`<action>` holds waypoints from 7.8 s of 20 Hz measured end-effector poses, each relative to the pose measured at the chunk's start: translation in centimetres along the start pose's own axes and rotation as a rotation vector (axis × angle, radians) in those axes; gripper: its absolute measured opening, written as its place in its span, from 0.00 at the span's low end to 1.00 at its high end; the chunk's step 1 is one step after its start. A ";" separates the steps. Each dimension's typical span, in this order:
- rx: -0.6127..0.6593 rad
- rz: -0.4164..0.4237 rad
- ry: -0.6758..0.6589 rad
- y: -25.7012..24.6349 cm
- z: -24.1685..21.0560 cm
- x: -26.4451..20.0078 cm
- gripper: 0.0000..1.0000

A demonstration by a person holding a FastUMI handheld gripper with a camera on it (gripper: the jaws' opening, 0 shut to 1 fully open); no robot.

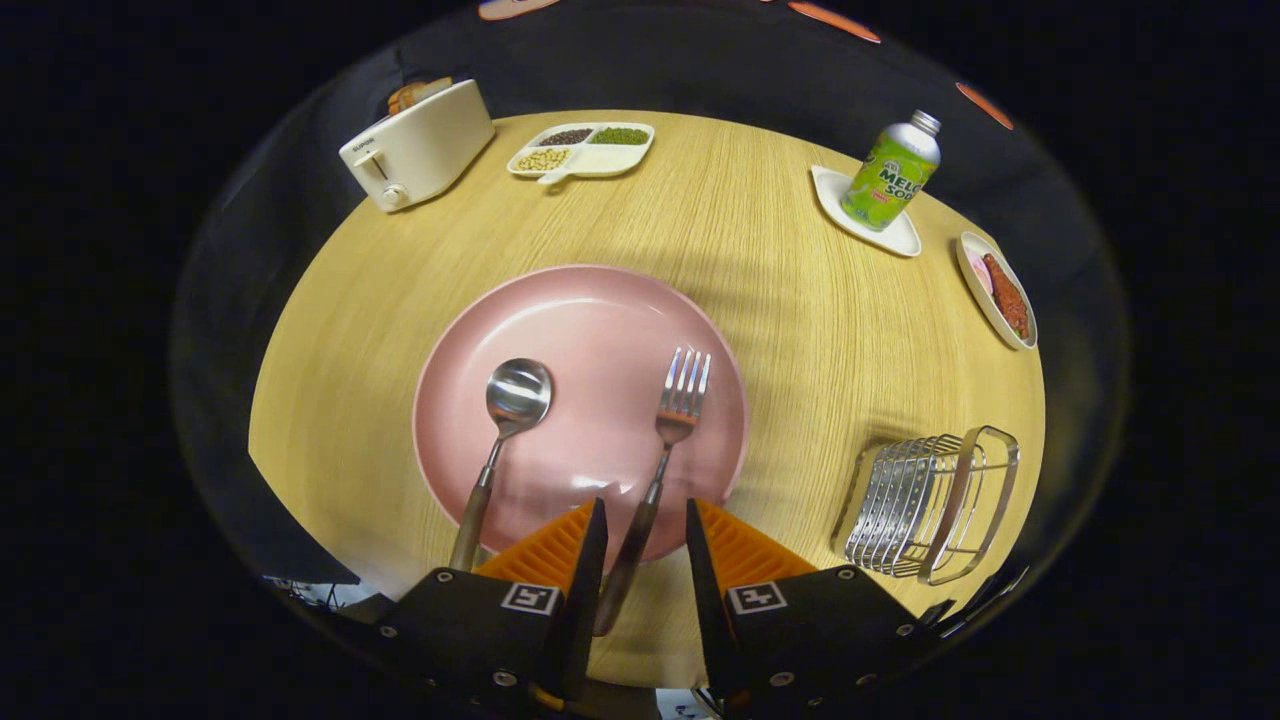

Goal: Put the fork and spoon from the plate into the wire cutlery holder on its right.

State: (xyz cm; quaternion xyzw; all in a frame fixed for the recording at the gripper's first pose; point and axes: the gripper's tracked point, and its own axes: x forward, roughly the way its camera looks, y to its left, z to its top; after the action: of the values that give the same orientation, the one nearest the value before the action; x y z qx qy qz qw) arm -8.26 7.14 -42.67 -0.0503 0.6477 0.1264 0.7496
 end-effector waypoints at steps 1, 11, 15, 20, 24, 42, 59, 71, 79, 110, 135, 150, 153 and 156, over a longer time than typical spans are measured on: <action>-0.008 0.005 0.014 0.2 -0.1 0.3 0.42; -0.065 -0.003 0.077 1.2 -0.8 1.7 0.11; -0.052 0.001 0.082 1.2 -0.9 1.6 0.06; -0.006 -0.013 0.016 0.8 0.0 0.2 0.06; 0.059 0.007 -0.042 0.7 0.7 -1.7 0.06; 0.261 -0.103 -0.283 -6.8 0.1 -12.1 0.06; 0.297 -0.200 -0.141 -15.8 -4.6 -12.9 0.06; 0.159 -0.165 0.108 -17.7 -7.1 -10.2 0.07; 0.167 -0.161 0.056 -19.1 -3.8 -8.6 0.08; 0.286 -0.167 -0.728 -9.9 9.6 -17.3 0.86; 0.138 -0.049 -0.707 3.4 10.4 -11.7 0.87; -0.017 0.055 -0.216 8.0 2.7 -1.2 0.86; -0.034 0.069 -0.150 8.3 1.7 -0.3 0.77; -0.041 0.069 -0.081 8.1 0.9 0.8 0.66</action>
State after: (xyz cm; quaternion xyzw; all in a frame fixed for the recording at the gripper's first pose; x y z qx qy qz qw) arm -9.32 15.29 -42.61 -0.0381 0.6154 0.1673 0.7693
